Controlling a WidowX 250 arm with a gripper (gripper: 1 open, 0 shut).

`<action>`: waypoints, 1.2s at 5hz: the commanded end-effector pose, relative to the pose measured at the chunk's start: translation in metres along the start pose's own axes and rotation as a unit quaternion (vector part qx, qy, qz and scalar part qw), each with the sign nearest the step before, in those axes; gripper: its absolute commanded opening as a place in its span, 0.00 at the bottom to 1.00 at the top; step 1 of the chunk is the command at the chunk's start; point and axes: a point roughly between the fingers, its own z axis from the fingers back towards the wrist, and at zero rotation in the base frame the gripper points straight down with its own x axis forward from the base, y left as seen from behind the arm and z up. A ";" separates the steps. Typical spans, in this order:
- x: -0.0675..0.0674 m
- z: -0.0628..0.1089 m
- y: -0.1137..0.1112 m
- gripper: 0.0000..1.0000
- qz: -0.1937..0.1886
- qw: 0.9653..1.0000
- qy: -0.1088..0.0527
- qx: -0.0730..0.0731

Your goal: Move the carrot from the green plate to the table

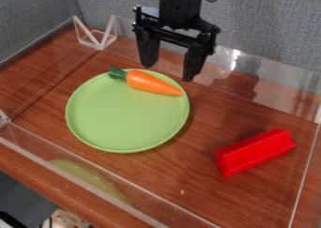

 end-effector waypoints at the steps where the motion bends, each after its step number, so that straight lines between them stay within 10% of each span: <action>1: 0.008 -0.003 0.019 1.00 -0.009 1.000 0.003 0.010; 4: 0.031 -0.011 0.069 1.00 -0.049 0.998 -0.009 0.037; 6: 0.052 -0.024 0.078 1.00 -0.138 0.989 -0.021 0.048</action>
